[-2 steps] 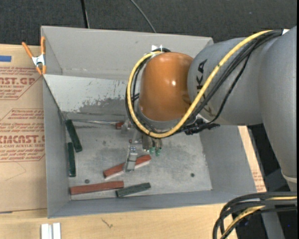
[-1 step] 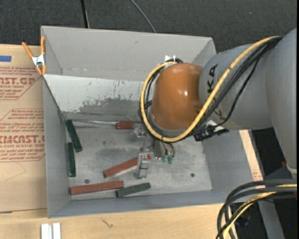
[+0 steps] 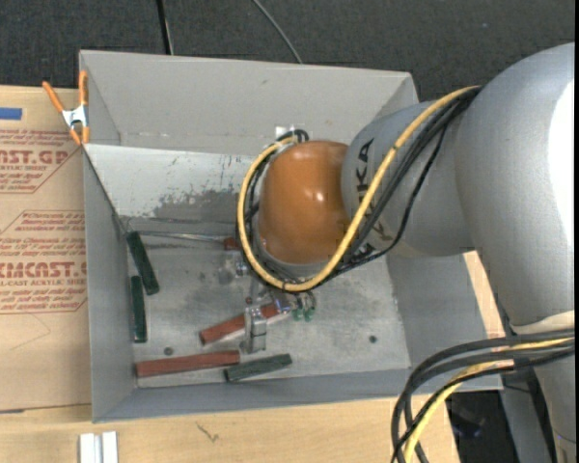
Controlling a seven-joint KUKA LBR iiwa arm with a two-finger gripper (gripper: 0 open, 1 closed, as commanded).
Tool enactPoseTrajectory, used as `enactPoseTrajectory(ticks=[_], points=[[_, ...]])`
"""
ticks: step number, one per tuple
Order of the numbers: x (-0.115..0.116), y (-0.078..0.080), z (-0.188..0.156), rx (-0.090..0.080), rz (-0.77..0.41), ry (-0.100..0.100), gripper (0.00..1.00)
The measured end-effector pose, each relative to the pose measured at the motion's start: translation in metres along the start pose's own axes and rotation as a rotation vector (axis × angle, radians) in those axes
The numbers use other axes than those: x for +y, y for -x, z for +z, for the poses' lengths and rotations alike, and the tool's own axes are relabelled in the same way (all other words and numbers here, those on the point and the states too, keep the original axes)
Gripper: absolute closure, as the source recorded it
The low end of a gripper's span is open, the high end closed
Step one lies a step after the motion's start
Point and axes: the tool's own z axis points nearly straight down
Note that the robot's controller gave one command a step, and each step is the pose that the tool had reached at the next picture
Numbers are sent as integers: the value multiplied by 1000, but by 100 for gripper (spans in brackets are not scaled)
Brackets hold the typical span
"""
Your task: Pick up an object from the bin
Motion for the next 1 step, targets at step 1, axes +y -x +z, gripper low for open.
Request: enactPoseTrajectory(ticks=[1], points=[[-59,-36,36,7,-269,3,100]])
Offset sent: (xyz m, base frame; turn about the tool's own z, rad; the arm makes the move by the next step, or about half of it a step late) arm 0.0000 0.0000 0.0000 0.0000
